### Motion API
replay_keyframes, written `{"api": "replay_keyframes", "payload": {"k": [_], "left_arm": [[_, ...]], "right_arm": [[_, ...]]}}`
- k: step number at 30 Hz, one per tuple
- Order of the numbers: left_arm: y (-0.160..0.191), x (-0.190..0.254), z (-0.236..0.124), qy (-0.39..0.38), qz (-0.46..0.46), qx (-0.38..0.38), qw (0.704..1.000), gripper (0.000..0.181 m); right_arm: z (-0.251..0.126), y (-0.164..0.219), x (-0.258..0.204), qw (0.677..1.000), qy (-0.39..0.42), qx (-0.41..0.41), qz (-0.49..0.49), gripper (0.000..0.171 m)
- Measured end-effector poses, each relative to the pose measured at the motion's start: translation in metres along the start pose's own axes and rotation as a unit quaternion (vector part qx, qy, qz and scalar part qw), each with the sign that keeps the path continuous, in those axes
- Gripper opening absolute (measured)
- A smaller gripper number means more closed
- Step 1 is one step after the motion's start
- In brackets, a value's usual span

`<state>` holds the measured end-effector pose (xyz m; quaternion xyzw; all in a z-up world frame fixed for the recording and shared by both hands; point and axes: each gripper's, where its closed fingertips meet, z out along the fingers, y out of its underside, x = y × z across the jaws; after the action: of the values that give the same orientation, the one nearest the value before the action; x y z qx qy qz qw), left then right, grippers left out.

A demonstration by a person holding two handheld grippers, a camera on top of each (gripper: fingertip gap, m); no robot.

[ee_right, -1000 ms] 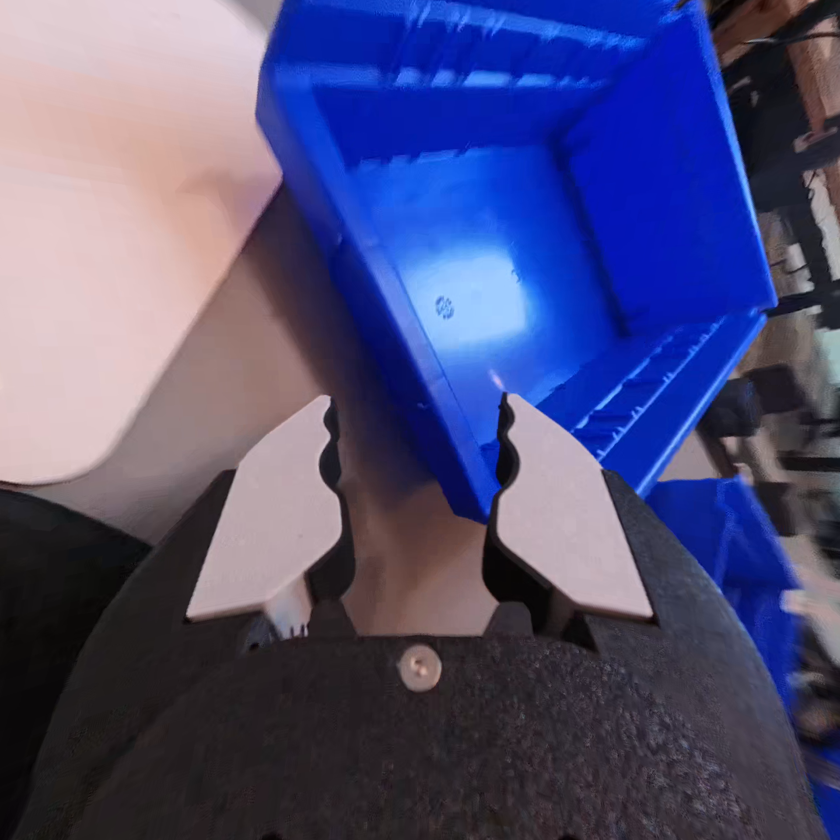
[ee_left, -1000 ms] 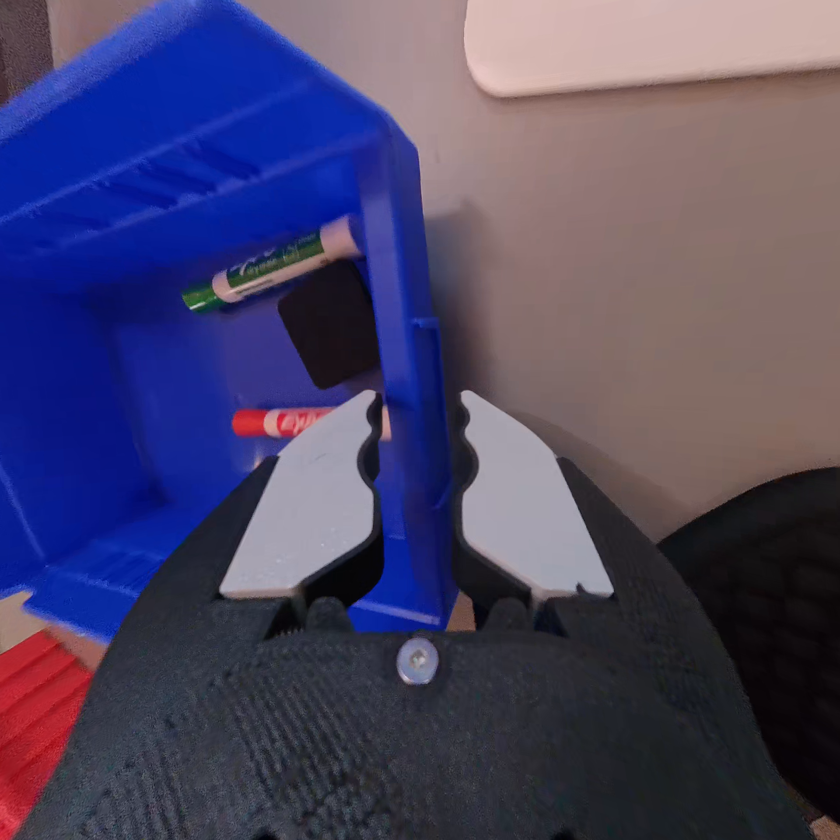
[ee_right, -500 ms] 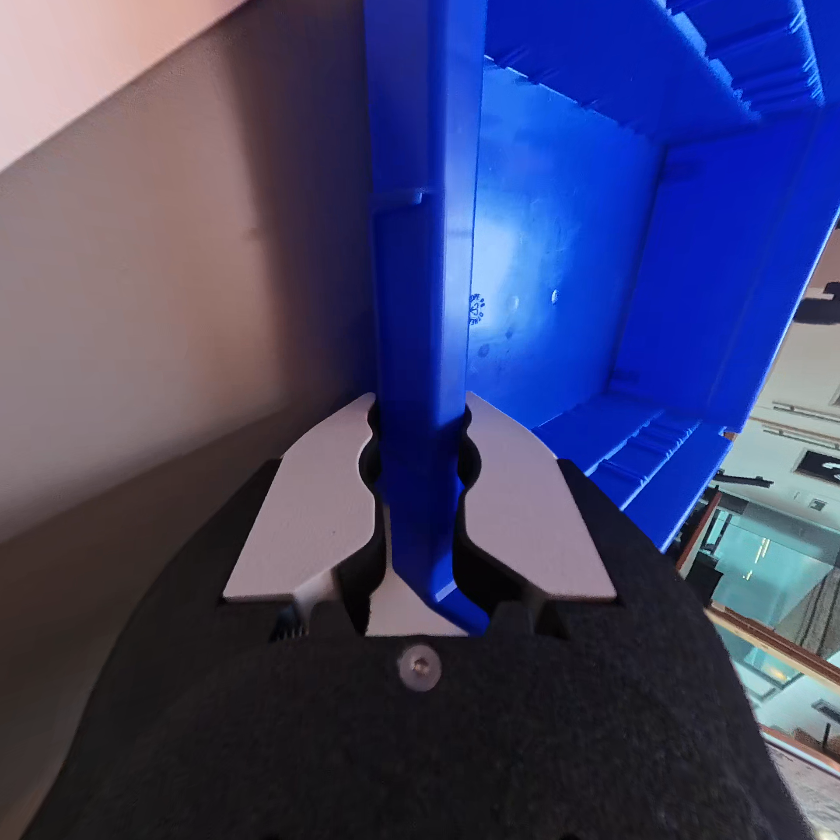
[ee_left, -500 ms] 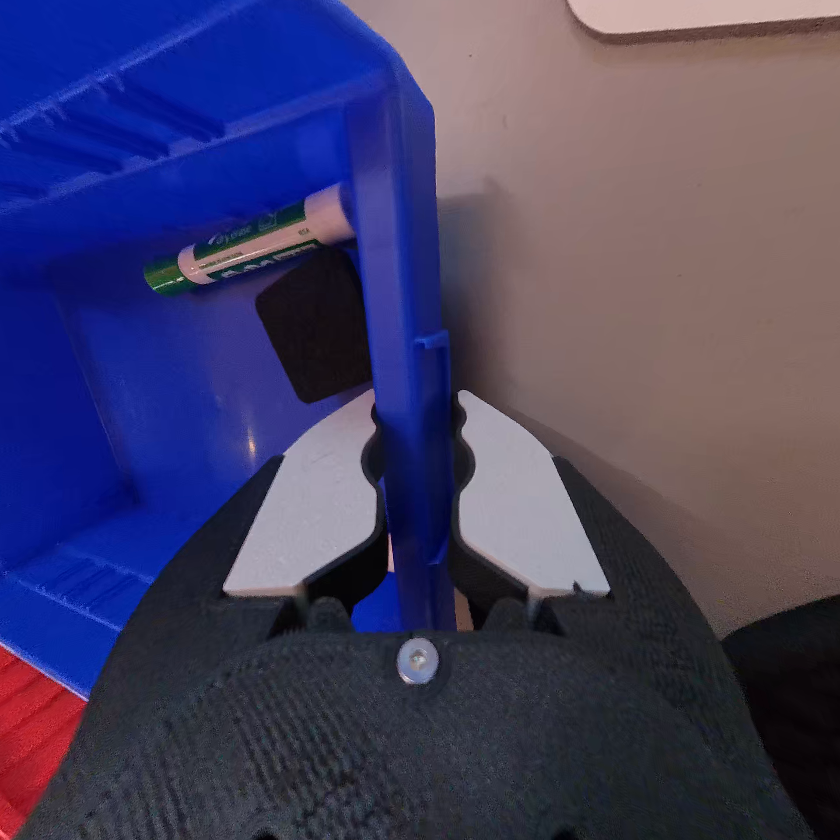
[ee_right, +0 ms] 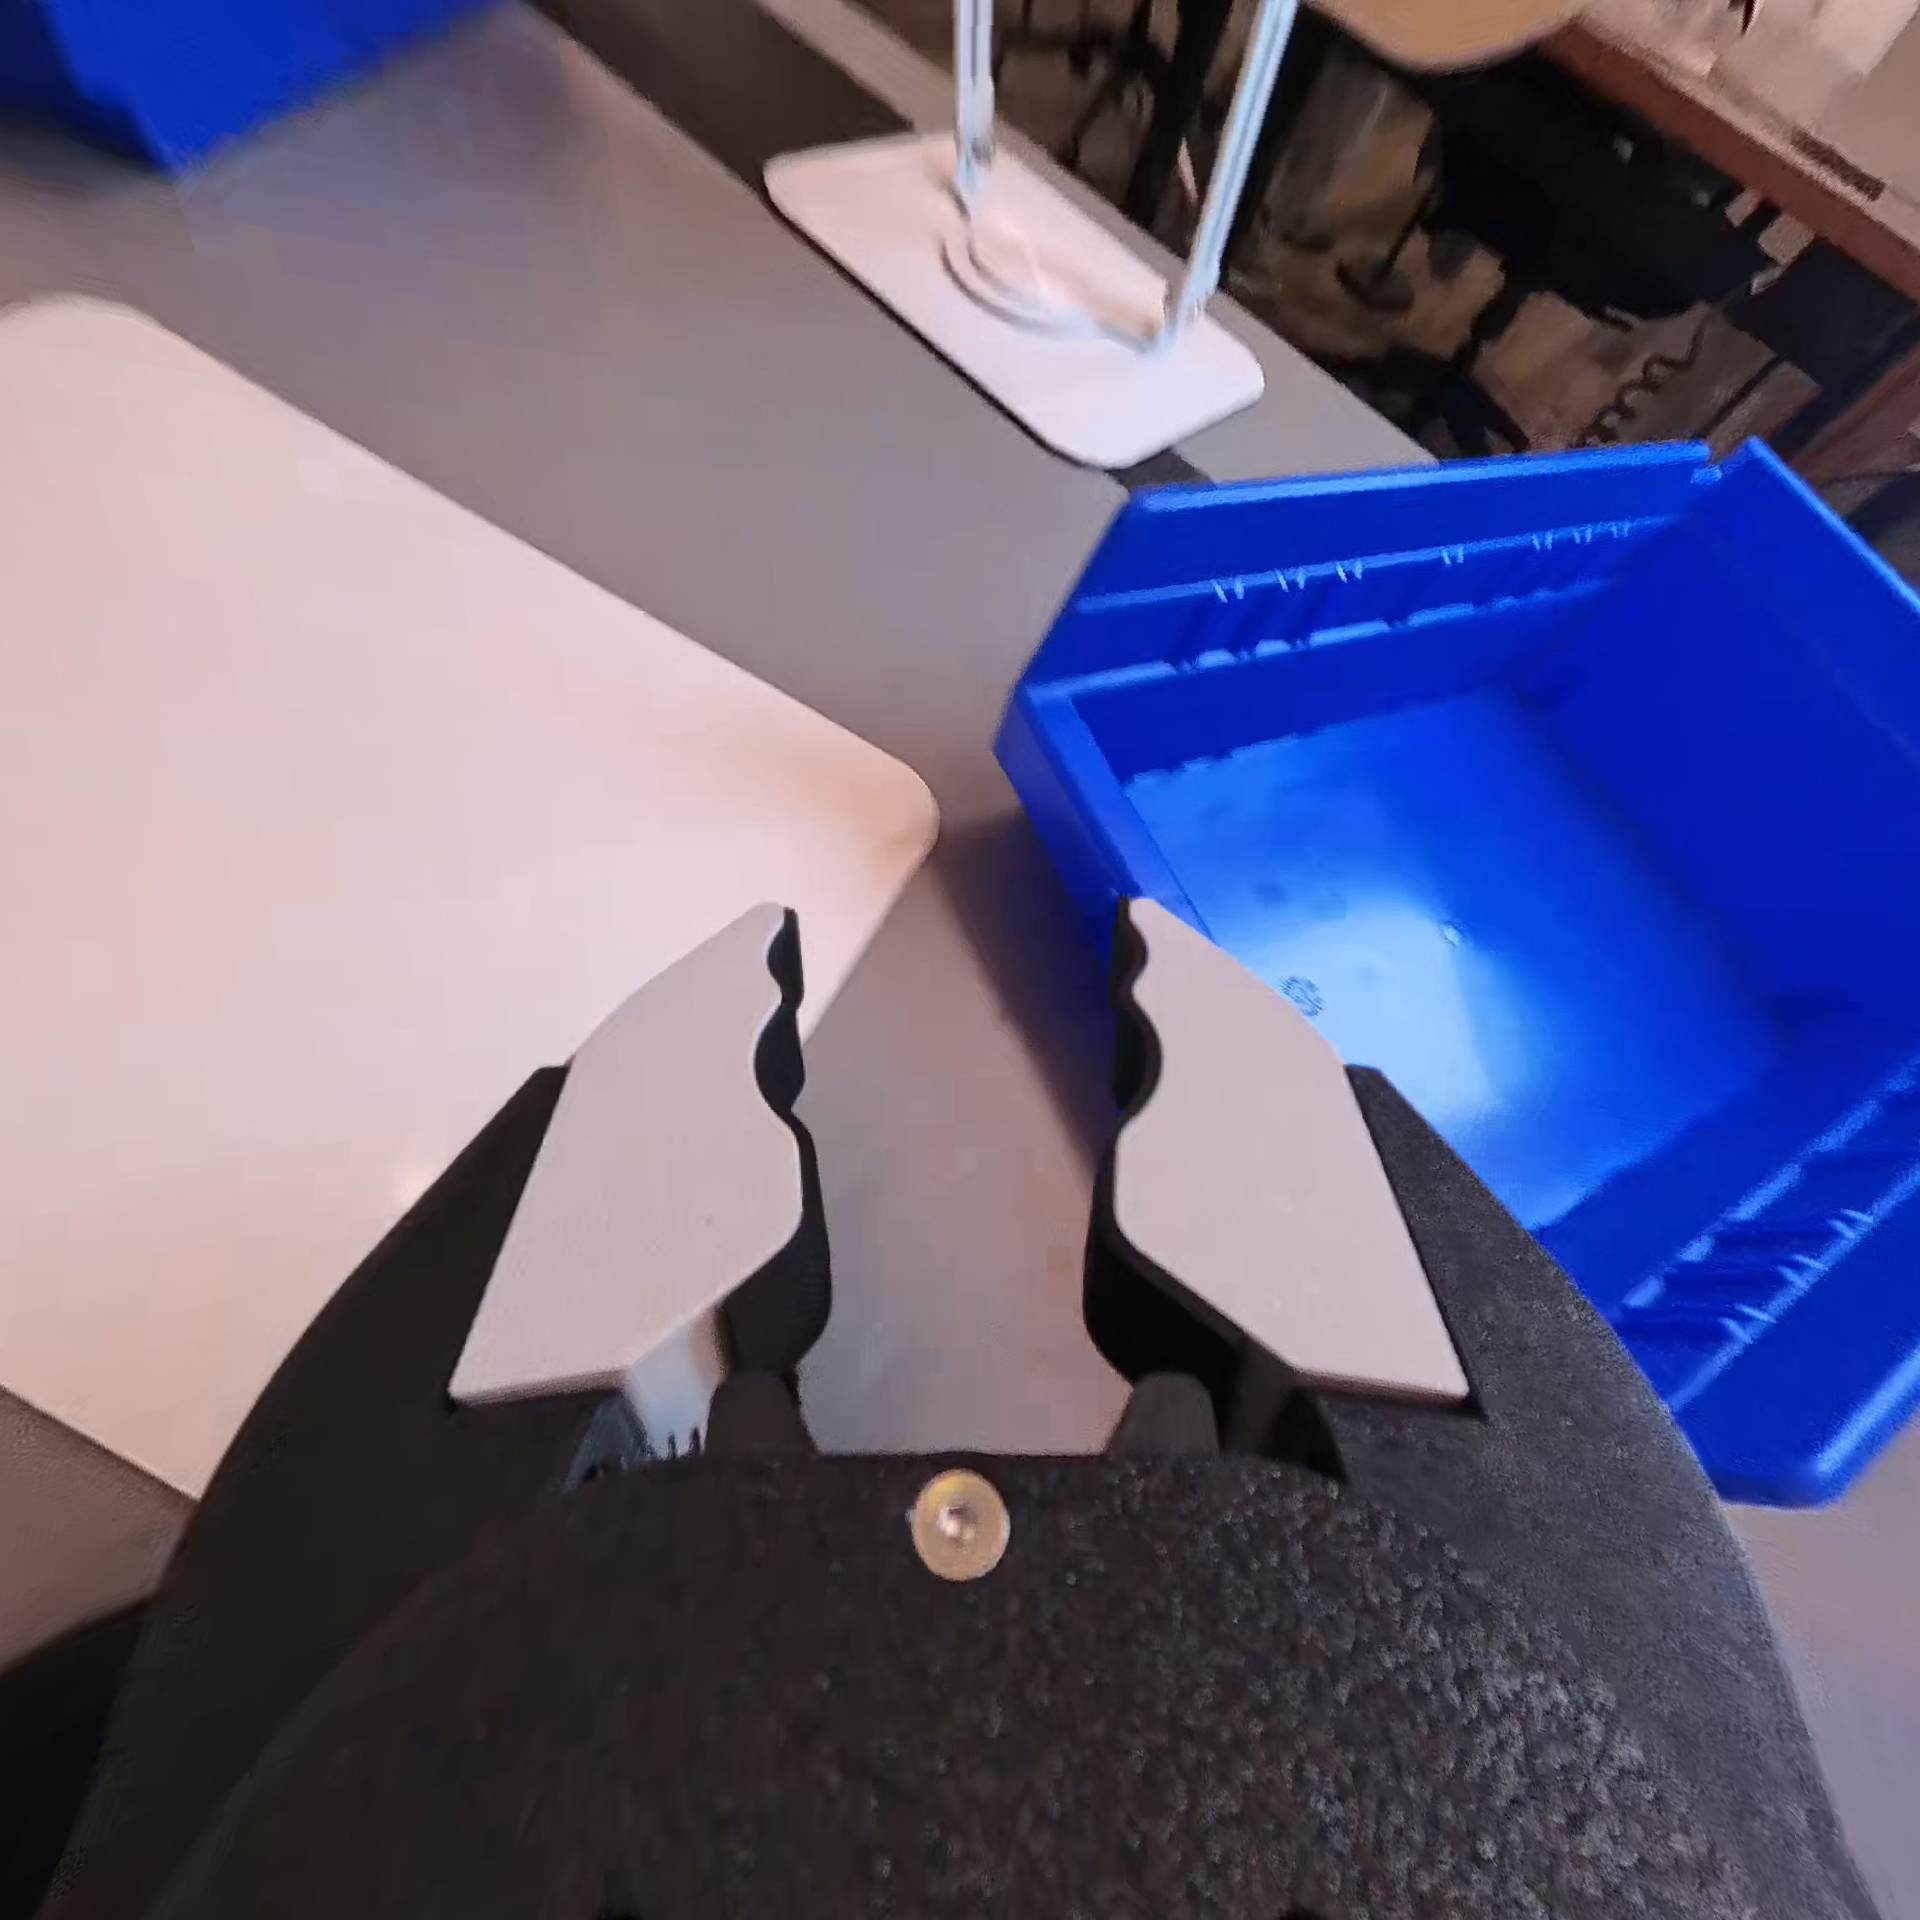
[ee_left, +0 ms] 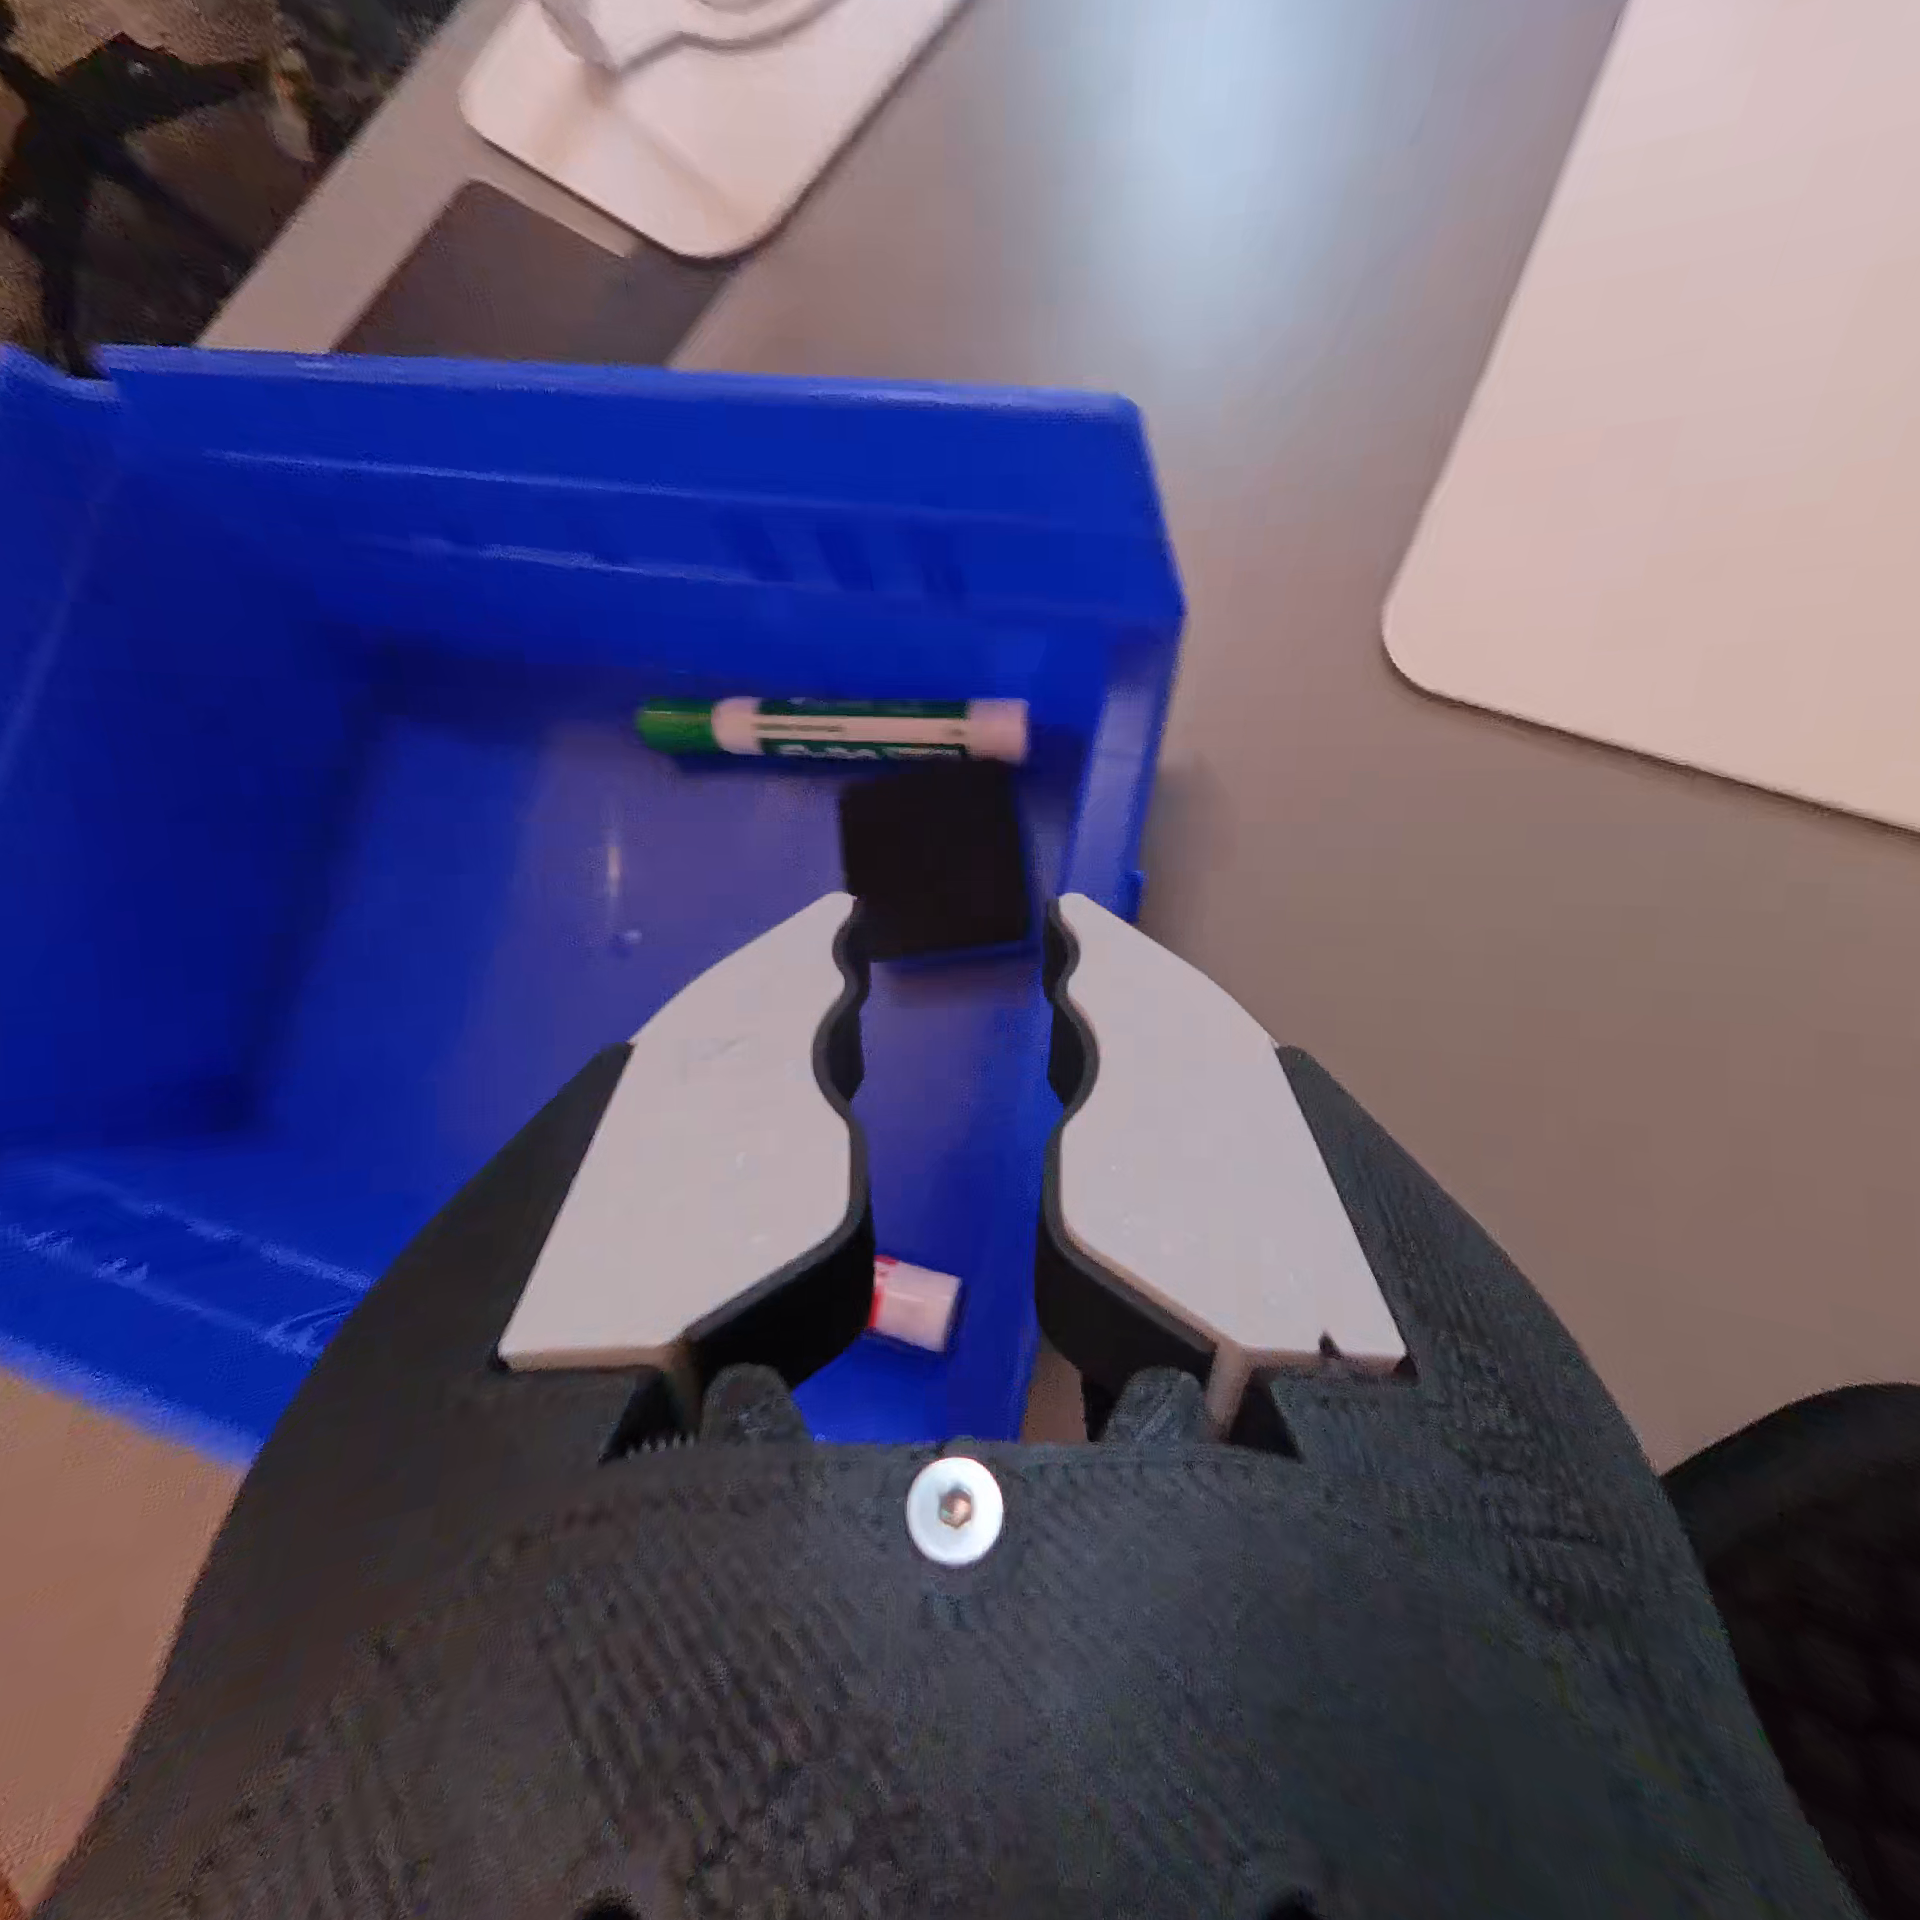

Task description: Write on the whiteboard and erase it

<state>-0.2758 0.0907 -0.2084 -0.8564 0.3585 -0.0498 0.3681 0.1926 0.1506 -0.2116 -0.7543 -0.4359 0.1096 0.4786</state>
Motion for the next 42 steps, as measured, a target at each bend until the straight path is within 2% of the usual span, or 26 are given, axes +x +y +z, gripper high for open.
{"api": "replay_keyframes", "payload": {"k": [2, 5, 9, 13, 14, 15, 16, 19, 21, 23, 25, 27, 28, 30, 33, 35, 38, 41, 42], "left_arm": [[-0.004, -0.014, -0.001, -0.005, -0.020, -0.012, 1.000, 0.036], [0.002, -0.021, 0.020, 0.000, -0.021, -0.085, 0.996, 0.042], [0.020, -0.015, 0.056, 0.062, -0.036, -0.209, 0.975, 0.057], [0.033, -0.009, 0.075, 0.152, -0.080, -0.278, 0.945, 0.065], [0.037, -0.006, 0.075, 0.179, -0.092, -0.292, 0.935, 0.063], [0.039, 0.001, 0.074, 0.213, -0.098, -0.300, 0.925, 0.054], [0.035, 0.003, 0.075, 0.224, -0.095, -0.290, 0.925, 0.053], [0.037, -0.008, 0.073, 0.168, -0.047, -0.297, 0.939, 0.053], [0.026, -0.024, 0.066, 0.085, -0.003, -0.267, 0.960, 0.052], [0.000, -0.037, 0.052, -0.006, 0.047, -0.198, 0.979, 0.052], [-0.037, -0.035, 0.030, -0.079, 0.098, -0.096, 0.987, 0.051], [-0.081, -0.002, 0.007, -0.104, 0.162, 0.042, 0.980, 0.051], [-0.101, 0.024, -0.003, -0.103, 0.198, 0.111, 0.968, 0.051], [-0.131, 0.078, -0.018, -0.114, 0.274, 0.231, 0.926, 0.051], [-0.151, 0.159, -0.024, -0.099, 0.356, 0.361, 0.856, 0.051], [-0.155, 0.198, -0.019, -0.072, 0.378, 0.406, 0.829, 0.051], [-0.159, 0.230, -0.015, -0.028, 0.376, 0.447, 0.811, 0.051], [-0.156, 0.248, -0.012, -0.009, 0.390, 0.460, 0.798, 0.051], [-0.154, 0.252, -0.012, -0.006, 0.395, 0.463, 0.794, 0.051]], "right_arm": [[-0.002, -0.009, -0.012, 0.999, -0.002, 0.034, 0.009, 0.057], [0.004, -0.016, -0.029, 0.998, -0.007, 0.065, 0.002, 0.054], [0.012, -0.016, -0.043, 0.997, -0.022, 0.068, -0.015, 0.053], [0.009, -0.018, -0.050, 0.996, -0.033, 0.082, -0.015, 0.050], [0.008, -0.018, -0.050, 0.996, -0.033, 0.085, -0.016, 0.049], [0.007, -0.018, -0.051, 0.995, -0.032, 0.088, -0.017, 0.049], [0.006, -0.017, -0.051, 0.995, -0.032, 0.090, -0.019, 0.048], [0.005, -0.016, -0.052, 0.995, -0.027, 0.092, -0.026, 0.046], [0.003, -0.018, -0.053, 0.994, -0.027, 0.098, -0.026, 0.045], [0.000, -0.025, -0.058, 0.993, -0.035, 0.111, -0.022, 0.045], [-0.001, -0.034, -0.068, 0.991, -0.053, 0.125, -0.016, 0.045], [-0.001, -0.048, -0.085, 0.986, -0.089, 0.140, -0.004, 0.045], [0.000, -0.056, -0.097, 0.982, -0.118, 0.148, 0.009, 0.045], [0.000, -0.076, -0.126, 0.966, -0.194, 0.163, 0.044, 0.046], [-0.007, -0.105, -0.181, 0.920, -0.341, 0.175, 0.083, 0.052], [-0.016, -0.123, -0.209, 0.878, -0.428, 0.189, 0.100, 0.059], [-0.019, -0.141, -0.223, 0.833, -0.501, 0.186, 0.145, 0.067], [-0.026, -0.147, -0.237, 0.781, -0.573, 0.172, 0.180, 0.063], [-0.026, -0.146, -0.241, 0.776, -0.582, 0.169, 0.178, 0.058]]}}
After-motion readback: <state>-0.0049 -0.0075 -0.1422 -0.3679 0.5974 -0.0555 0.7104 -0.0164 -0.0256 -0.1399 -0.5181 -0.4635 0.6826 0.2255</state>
